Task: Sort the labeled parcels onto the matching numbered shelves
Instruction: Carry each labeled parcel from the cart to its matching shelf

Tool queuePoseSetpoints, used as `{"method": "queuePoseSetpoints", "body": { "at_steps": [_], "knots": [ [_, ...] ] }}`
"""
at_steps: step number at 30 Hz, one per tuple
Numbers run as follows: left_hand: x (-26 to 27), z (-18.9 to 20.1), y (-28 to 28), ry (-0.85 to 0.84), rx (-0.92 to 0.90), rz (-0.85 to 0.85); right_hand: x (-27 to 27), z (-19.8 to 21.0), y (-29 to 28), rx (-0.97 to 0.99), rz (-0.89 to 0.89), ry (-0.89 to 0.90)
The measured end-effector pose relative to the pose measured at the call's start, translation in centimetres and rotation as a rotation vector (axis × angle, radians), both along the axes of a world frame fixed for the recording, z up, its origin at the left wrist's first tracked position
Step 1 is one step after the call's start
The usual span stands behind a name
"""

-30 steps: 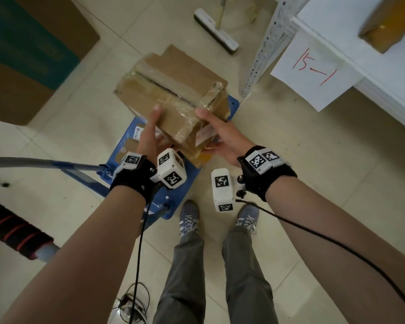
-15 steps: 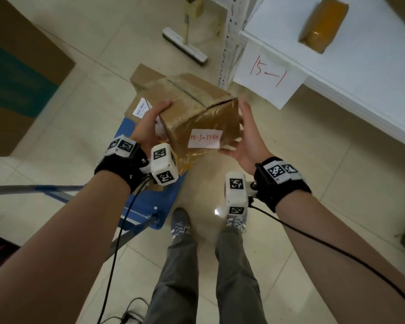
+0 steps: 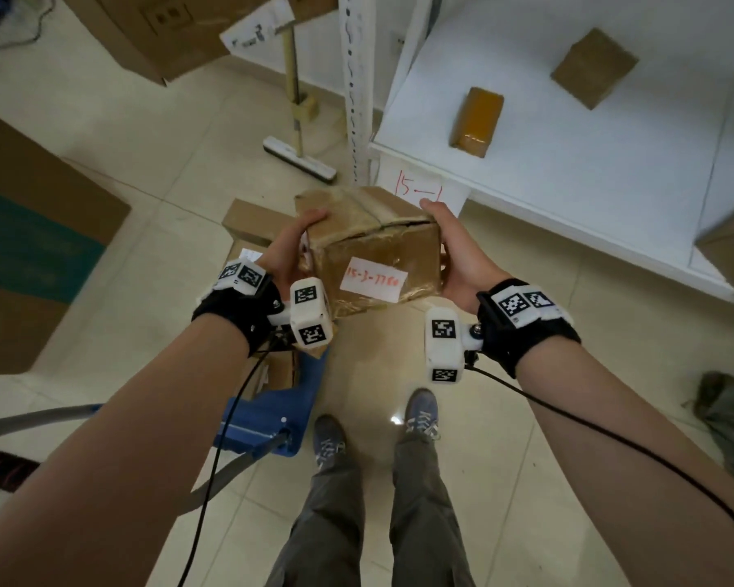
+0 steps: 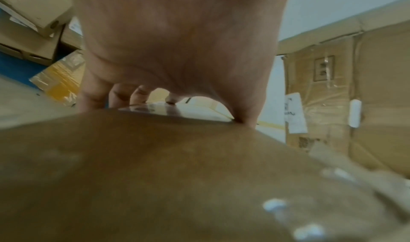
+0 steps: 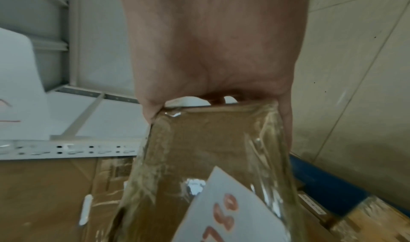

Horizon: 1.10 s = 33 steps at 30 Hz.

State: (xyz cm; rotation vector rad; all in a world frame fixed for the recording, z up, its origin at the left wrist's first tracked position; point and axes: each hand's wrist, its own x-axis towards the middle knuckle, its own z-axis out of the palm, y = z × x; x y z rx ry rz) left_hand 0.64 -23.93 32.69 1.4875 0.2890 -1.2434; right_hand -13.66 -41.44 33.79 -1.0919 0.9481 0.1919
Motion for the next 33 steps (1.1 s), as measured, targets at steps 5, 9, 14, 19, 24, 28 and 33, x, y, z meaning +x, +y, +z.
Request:
{"method": "queuePoseSetpoints", "body": {
  "at_steps": [5,9,14,19,24,28,33],
  "knots": [
    [0.5,4.0,-0.6,-0.015,-0.011,-0.099,-0.9,4.3,-0.8,-0.002,-0.032,0.027],
    [0.8,7.6,-1.1,-0.03,-0.003,-0.177,-2.2,8.2,-1.2,0.027,-0.026,0.023],
    [0.9,12.8,-2.3,-0.08,-0.091,-0.324,-4.6,13.4,-1.5,0.005,-0.035,0.021],
    [-1.2,20.3,-2.8,-0.156,-0.182,-0.429,-7.0,19.9,-1.9,-0.102,0.003,-0.012],
    [-2.6,26.1,-3.6,-0.195,-0.255,-0.481,-9.4,26.3,-2.6,-0.24,-0.011,-0.037],
    [-4.4,30.5,-4.7,-0.22,-0.304,-0.48,-11.2,31.3,-2.8,-0.37,-0.03,-0.064],
    [-6.1,36.6,-6.0,-0.255,-0.38,-0.531,-13.8,37.6,-4.0,-0.469,-0.016,-0.111]
  ]
}}
